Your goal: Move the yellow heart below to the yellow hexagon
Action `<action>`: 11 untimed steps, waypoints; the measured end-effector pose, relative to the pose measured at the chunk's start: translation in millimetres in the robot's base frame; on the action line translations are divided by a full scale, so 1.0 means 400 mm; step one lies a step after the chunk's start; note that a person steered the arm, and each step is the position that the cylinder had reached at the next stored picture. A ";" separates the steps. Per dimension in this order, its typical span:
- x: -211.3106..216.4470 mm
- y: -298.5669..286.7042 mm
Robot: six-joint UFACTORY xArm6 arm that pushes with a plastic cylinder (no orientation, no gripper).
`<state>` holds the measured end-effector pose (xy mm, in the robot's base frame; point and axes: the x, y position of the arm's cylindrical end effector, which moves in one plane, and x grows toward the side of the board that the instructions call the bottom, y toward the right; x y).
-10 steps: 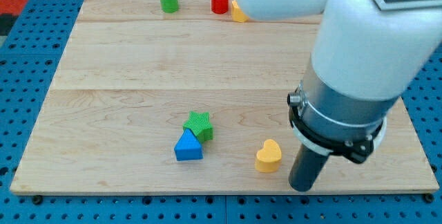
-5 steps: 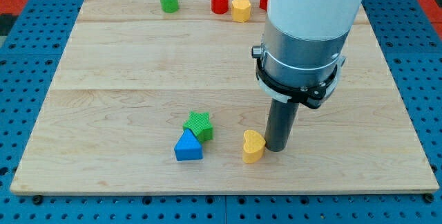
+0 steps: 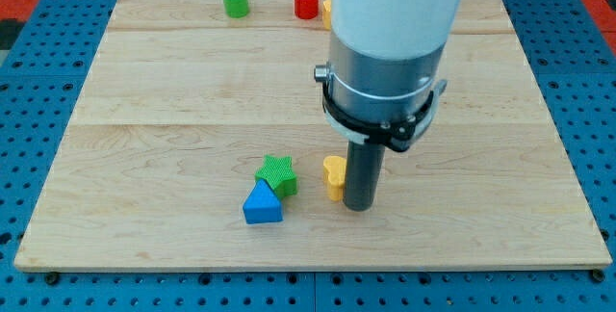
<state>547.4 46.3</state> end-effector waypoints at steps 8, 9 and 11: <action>-0.324 -0.197; -0.361 -0.216; -0.377 -0.293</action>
<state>396.8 -70.8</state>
